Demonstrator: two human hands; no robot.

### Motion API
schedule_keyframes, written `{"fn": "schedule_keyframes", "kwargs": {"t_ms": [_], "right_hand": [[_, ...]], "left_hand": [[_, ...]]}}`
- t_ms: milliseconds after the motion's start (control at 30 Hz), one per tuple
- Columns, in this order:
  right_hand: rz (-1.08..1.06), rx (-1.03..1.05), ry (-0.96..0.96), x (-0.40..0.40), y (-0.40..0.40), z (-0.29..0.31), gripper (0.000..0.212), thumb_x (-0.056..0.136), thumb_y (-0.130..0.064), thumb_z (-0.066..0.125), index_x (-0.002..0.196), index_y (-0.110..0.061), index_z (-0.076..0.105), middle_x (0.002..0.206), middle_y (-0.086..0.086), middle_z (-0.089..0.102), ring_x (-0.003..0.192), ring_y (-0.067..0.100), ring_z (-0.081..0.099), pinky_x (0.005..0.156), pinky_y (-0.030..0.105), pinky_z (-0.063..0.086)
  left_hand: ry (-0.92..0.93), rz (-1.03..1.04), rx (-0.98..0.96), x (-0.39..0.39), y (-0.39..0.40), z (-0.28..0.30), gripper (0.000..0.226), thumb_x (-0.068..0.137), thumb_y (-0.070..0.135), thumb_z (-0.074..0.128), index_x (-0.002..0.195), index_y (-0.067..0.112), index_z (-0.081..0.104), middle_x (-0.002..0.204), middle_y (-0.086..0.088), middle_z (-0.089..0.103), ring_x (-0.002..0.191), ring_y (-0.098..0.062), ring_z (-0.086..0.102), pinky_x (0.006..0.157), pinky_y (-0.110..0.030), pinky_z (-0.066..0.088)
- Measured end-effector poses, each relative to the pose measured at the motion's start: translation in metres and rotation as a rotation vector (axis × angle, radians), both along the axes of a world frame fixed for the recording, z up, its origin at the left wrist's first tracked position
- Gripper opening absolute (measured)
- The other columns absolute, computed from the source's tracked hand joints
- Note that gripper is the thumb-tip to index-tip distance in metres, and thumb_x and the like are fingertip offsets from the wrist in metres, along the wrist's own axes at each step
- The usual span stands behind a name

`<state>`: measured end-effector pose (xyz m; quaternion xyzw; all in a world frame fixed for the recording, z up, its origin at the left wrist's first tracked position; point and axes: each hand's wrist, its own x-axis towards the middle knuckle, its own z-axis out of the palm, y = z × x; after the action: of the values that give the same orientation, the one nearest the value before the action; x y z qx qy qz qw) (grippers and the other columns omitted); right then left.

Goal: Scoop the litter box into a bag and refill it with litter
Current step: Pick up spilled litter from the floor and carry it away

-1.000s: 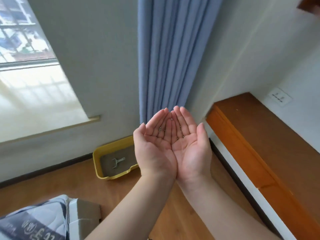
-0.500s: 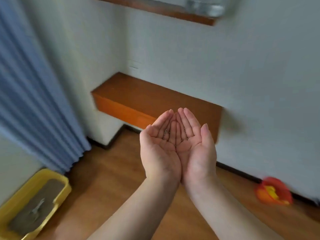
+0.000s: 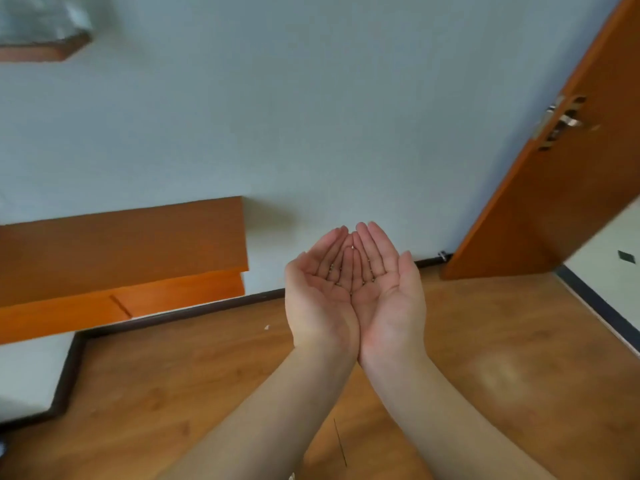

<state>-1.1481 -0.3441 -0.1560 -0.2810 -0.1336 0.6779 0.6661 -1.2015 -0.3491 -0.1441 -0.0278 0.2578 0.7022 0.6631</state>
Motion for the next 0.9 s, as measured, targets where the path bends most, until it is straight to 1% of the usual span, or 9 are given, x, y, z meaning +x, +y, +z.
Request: {"fn": "schedule_keyframes", "kwargs": {"t_ms": [67, 167, 433, 533, 733, 900], "right_hand": [[-0.046, 0.012, 0.000, 0.015, 0.011, -0.001, 0.051, 0.104, -0.037, 0.024, 0.124, -0.009, 0.061, 0.123, 0.004, 0.066, 0.118, 0.017, 0.060, 0.110, 0.037, 0.037], [-0.098, 0.033, -0.003, 0.029, 0.033, -0.002, 0.051, 0.103, -0.037, 0.024, 0.125, -0.009, 0.060, 0.124, 0.004, 0.066, 0.120, 0.017, 0.059, 0.112, 0.038, 0.034], [-0.194, 0.043, -0.028, 0.032, 0.101, -0.001, 0.053, 0.103, -0.039, 0.022, 0.126, -0.011, 0.059, 0.124, 0.002, 0.066, 0.118, 0.016, 0.060, 0.110, 0.036, 0.037], [-0.249, 0.042, -0.029, 0.038, 0.116, -0.002, 0.054, 0.103, -0.040, 0.022, 0.126, -0.010, 0.060, 0.124, 0.004, 0.066, 0.119, 0.019, 0.060, 0.111, 0.038, 0.036], [-0.350, 0.061, -0.016, 0.064, 0.145, -0.002, 0.055, 0.103, -0.040, 0.023, 0.124, -0.007, 0.061, 0.123, 0.007, 0.066, 0.117, 0.021, 0.060, 0.111, 0.039, 0.036], [-0.396, 0.079, -0.024, 0.105, 0.172, -0.003, 0.055, 0.103, -0.041, 0.022, 0.124, -0.008, 0.061, 0.122, 0.005, 0.066, 0.117, 0.020, 0.061, 0.111, 0.038, 0.036]], "left_hand": [[-0.007, -0.042, 0.001, 0.015, 0.015, -0.001, 0.043, 0.097, 0.023, 0.038, 0.118, -0.004, 0.064, 0.114, -0.019, 0.070, 0.106, -0.029, 0.068, 0.101, -0.037, 0.047], [-0.025, -0.092, 0.004, 0.027, 0.040, -0.001, 0.043, 0.097, 0.023, 0.038, 0.117, -0.004, 0.064, 0.114, -0.018, 0.070, 0.106, -0.028, 0.068, 0.100, -0.035, 0.048], [-0.030, -0.211, 0.032, 0.032, 0.114, -0.006, 0.044, 0.097, 0.024, 0.037, 0.115, -0.003, 0.066, 0.114, -0.016, 0.070, 0.107, -0.026, 0.068, 0.102, -0.035, 0.046], [-0.030, -0.264, 0.030, 0.040, 0.132, -0.007, 0.044, 0.097, 0.025, 0.038, 0.114, -0.003, 0.067, 0.113, -0.017, 0.070, 0.106, -0.027, 0.068, 0.102, -0.036, 0.047], [-0.009, -0.339, 0.050, 0.069, 0.166, -0.006, 0.043, 0.097, 0.024, 0.038, 0.113, -0.002, 0.067, 0.111, -0.017, 0.071, 0.102, -0.027, 0.070, 0.093, -0.034, 0.051], [0.028, -0.384, 0.081, 0.111, 0.195, -0.009, 0.044, 0.097, 0.025, 0.037, 0.113, -0.001, 0.068, 0.111, -0.016, 0.071, 0.103, -0.027, 0.070, 0.089, -0.033, 0.055]]}}
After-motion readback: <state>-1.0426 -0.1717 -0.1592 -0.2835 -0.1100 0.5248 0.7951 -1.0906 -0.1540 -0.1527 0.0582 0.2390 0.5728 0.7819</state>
